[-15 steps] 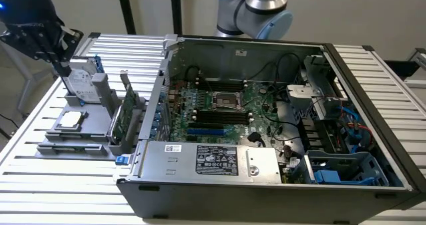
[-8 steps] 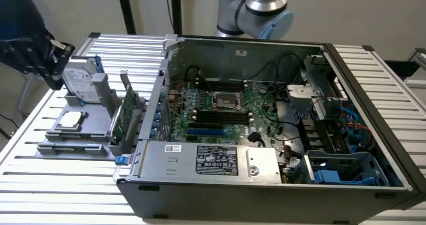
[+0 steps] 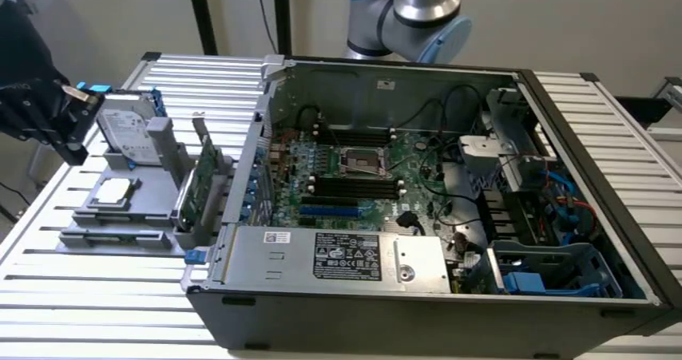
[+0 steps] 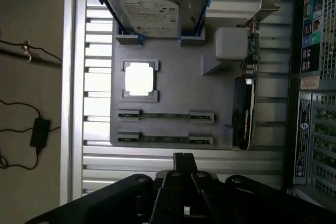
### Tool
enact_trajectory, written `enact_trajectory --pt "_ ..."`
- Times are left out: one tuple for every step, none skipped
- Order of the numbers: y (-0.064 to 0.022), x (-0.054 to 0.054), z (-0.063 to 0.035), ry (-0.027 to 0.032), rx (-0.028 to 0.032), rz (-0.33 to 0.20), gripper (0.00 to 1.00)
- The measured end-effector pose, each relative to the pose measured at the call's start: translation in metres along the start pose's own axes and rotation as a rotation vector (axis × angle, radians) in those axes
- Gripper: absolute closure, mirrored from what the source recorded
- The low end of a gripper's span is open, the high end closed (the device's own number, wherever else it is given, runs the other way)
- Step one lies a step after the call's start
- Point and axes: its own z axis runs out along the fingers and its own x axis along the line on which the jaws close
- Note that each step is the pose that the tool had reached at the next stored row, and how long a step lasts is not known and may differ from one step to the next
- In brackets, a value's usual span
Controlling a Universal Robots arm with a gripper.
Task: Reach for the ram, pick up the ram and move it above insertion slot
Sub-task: 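Reach for the ram, then pick up the ram and move it above insertion slot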
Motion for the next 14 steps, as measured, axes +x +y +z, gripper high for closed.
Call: enact_trajectory --pt "-0.0022 0.0012 0.0001 0.0000 0.0001 0.000 0.89" --pt "-0.0036 0.0018 0.0001 -0.0001 0.0002 0.000 0.89" --pt "-0.0038 0.0018 0.0001 0.0001 0.0003 0.000 0.89" --pt "-0.0038 0.0018 0.0001 0.0000 0.0002 0.000 0.89" --pt "-0.0038 0.0018 0.0001 0.0000 0.0002 0.000 0.89" --pt "-0.0038 0.0018 0.0001 0.0000 0.0002 0.000 0.89" --pt "-0.0038 0.0018 0.0001 0.0000 0.0003 0.000 0.89" --pt "-0.0038 0.0018 0.0001 0.0000 0.0002 0.000 0.89" --pt "-0.0038 0.0018 0.0001 0.0000 0.0002 0.000 0.89" --pt "-0.0038 0.0018 0.0001 0.0001 0.0003 0.000 0.89" --pt "-0.0038 0.0018 0.0001 0.0000 0.0002 0.000 0.89" --pt "-0.0038 0.0018 0.0001 0.0003 0.0003 -0.004 0.89" --pt "-0.0038 0.0018 0.0001 0.0011 0.0003 -0.017 0.89" --pt "-0.0038 0.0018 0.0002 0.0021 0.0002 -0.035 0.89"
